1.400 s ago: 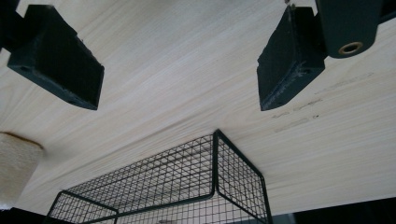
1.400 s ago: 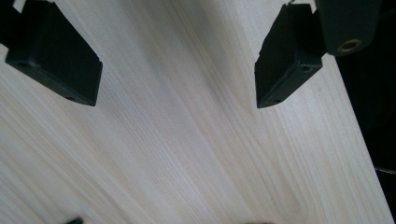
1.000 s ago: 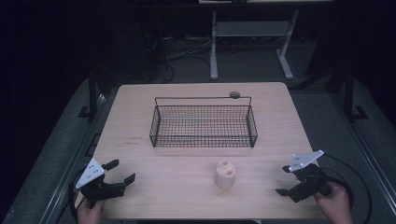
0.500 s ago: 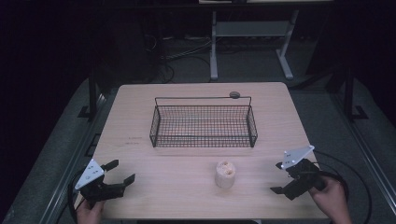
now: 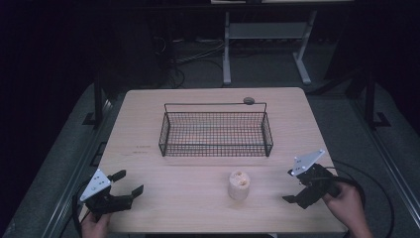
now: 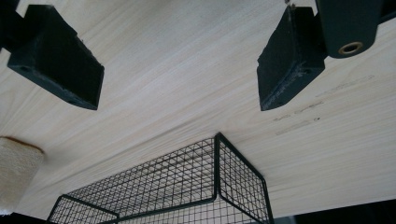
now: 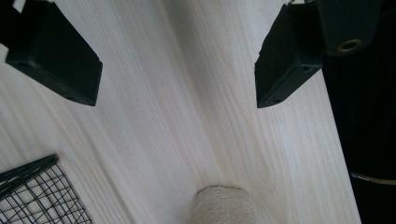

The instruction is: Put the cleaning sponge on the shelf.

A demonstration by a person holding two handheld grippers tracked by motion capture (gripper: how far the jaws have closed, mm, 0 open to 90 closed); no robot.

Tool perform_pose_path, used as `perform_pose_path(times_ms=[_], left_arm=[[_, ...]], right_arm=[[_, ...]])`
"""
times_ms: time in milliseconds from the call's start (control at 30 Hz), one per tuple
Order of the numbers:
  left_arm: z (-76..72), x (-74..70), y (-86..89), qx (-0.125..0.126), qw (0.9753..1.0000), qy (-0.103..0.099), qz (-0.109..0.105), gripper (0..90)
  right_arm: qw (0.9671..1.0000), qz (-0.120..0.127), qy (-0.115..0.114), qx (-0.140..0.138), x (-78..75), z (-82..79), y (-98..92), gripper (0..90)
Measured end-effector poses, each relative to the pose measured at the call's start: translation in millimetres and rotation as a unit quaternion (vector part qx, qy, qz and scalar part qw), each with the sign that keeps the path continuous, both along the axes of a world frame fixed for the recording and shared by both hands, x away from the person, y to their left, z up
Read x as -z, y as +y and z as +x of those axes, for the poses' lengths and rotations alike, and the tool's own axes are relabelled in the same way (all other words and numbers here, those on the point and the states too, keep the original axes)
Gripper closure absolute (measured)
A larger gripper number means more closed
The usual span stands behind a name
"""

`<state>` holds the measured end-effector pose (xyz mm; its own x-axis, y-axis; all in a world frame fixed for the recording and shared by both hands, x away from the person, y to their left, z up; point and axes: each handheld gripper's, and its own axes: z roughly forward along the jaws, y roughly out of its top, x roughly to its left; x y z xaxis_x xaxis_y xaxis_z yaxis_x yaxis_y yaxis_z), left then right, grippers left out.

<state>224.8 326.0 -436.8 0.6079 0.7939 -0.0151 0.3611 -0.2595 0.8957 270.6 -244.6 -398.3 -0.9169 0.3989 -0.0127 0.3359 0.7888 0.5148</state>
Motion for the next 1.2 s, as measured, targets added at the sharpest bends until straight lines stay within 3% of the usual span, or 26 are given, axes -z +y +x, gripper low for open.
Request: perform_pose_path(times_ms=[500, 1200], left_arm=[[-0.3, -0.4, 0.2, 0.000, 1.0000, -0.001, -0.001, 14.1], [-0.4, -0.8, 0.0, 0.001, 1.0000, -0.001, 0.000, 14.1]], right_arm=[[0.9997, -0.010, 0.008, -0.021, -7.3, 5.8, 12.4, 14.4], [0.9991, -0.018, 0.023, -0.029, -13.7, 13.6, 30.4, 14.4]])
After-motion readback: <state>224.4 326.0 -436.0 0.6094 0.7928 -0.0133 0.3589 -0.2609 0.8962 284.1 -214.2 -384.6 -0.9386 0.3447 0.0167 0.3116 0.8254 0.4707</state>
